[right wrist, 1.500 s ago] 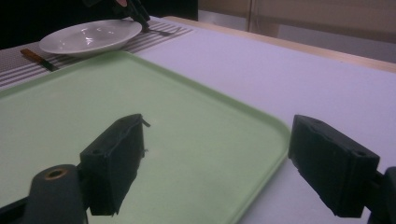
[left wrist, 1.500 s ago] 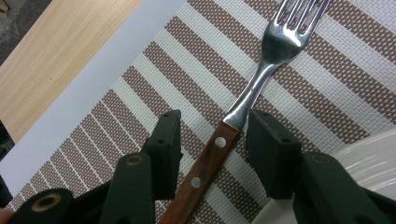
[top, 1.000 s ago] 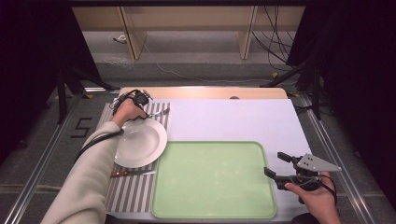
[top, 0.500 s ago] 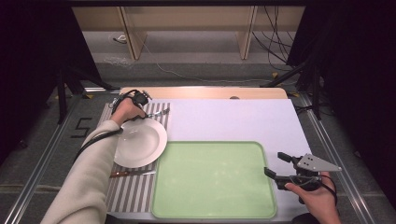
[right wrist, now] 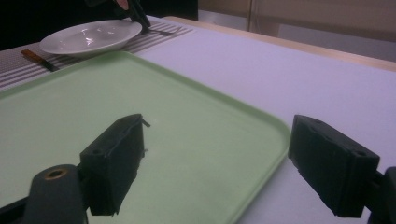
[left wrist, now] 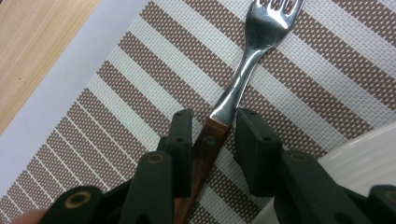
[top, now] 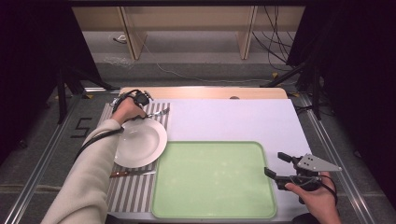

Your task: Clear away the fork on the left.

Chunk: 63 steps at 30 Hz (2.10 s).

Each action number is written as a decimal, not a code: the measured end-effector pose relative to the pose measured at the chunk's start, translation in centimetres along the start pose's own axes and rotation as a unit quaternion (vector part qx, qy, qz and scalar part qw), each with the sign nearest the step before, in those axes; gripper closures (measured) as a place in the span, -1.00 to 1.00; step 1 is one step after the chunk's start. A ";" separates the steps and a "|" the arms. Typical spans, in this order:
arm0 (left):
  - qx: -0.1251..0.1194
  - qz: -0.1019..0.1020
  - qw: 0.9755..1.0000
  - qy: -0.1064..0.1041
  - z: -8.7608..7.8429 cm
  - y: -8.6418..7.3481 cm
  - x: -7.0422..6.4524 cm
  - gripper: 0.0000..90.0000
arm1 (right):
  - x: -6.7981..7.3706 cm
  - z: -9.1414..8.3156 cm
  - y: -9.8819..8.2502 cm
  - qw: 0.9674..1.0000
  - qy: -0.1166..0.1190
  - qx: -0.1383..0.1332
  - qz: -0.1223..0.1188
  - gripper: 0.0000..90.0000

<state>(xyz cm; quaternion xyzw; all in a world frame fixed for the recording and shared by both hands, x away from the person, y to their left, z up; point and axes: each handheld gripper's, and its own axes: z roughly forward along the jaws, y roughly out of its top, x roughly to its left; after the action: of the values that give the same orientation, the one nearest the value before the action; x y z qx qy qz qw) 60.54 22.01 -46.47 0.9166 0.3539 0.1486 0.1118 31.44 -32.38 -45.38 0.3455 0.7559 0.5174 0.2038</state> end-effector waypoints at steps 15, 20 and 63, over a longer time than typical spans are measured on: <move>0.011 0.023 1.000 -0.001 0.0 0.2 -0.1 0.56 | 0.0 0.0 0.0 1.000 0.000 0.000 0.002 -0.57; 0.012 0.023 1.000 -0.002 0.0 0.3 -0.2 0.61 | 0.0 0.0 0.0 1.000 0.000 0.001 0.001 -0.57; 0.014 0.039 0.999 0.016 0.0 0.0 0.0 0.71 | -0.1 0.0 0.0 1.000 -0.002 -0.001 0.001 -0.57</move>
<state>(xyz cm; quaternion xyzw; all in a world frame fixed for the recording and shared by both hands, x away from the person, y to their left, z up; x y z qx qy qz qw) 60.59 22.01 -46.49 0.9287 0.3217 0.1623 0.0877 31.47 -32.48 -45.37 0.3475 0.7542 0.5180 0.2052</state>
